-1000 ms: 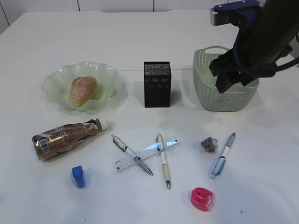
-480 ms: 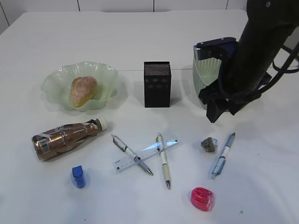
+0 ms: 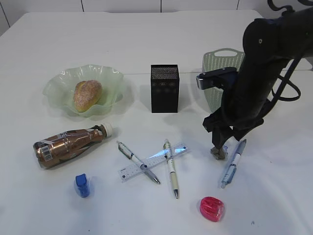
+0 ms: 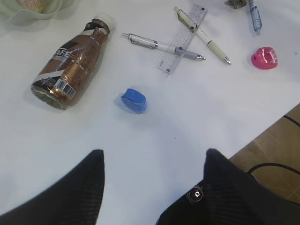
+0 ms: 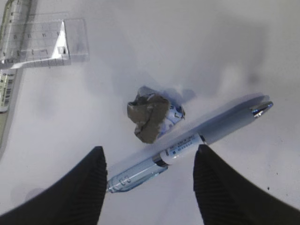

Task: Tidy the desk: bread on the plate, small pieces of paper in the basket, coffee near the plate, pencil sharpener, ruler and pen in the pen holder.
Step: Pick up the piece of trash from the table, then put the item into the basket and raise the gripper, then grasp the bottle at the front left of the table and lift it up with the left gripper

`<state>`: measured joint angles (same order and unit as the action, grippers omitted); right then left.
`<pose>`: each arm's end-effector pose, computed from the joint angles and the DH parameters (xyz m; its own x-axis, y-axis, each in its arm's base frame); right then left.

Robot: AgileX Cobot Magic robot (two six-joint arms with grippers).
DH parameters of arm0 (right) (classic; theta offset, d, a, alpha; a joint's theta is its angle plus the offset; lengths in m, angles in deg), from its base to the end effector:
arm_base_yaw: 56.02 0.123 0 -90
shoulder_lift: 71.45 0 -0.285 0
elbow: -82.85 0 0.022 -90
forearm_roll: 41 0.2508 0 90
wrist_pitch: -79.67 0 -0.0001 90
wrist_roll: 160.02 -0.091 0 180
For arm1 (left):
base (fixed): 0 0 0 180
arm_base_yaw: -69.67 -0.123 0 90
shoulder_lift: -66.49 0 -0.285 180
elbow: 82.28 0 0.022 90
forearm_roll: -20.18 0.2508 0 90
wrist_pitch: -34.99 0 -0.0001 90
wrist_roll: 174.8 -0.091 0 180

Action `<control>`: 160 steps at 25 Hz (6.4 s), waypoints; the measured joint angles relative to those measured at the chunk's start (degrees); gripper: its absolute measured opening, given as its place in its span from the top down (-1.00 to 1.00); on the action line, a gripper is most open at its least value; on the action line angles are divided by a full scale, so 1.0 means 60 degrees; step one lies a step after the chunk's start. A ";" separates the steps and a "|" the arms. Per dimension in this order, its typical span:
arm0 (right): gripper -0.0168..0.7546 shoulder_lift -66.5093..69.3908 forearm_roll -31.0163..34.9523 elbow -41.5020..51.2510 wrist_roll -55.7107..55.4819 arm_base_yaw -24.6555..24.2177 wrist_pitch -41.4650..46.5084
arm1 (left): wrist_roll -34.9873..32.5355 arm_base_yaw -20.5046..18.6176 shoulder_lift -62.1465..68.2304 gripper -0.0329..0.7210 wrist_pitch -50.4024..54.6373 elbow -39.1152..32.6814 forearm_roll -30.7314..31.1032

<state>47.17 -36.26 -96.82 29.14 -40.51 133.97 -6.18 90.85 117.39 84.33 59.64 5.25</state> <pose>0.3620 0.1068 0.1809 -0.9202 -0.3706 -0.1258 -0.3793 0.9238 0.0530 0.1157 -0.0639 0.3049 -0.6728 0.2887 -0.6812 0.4959 0.8592 -0.1257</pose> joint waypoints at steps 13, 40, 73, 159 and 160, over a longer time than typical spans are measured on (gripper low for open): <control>-0.26 0.0638 0.0169 0.0000 0.0232 0.0000 -0.0570 | 0.0000 0.0000 0.0000 -0.32 0.0050 0.0000 0.0000; 0.72 0.1413 0.0190 0.0000 0.0276 0.0000 -0.1203 | 0.0015 0.0000 0.0000 -0.32 0.0065 0.0000 0.0000; 0.83 -0.0057 -0.2751 -0.2701 -0.2124 -0.0642 -0.2826 | 0.0015 0.0000 0.0000 -0.32 0.0092 0.0000 0.0000; -0.32 -0.7643 0.0746 0.0769 -0.0121 -0.1127 0.2804 | -0.3813 -0.0043 0.9146 -0.32 0.2537 0.6903 0.1551; -0.32 -0.7738 0.0746 0.0861 -0.0121 -0.1127 0.2789 | -0.3912 -0.0129 0.9415 -0.32 0.2677 0.7163 0.1419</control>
<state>0.74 -31.79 -91.66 28.42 -47.27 150.70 -29.65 90.07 173.88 100.40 102.62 13.76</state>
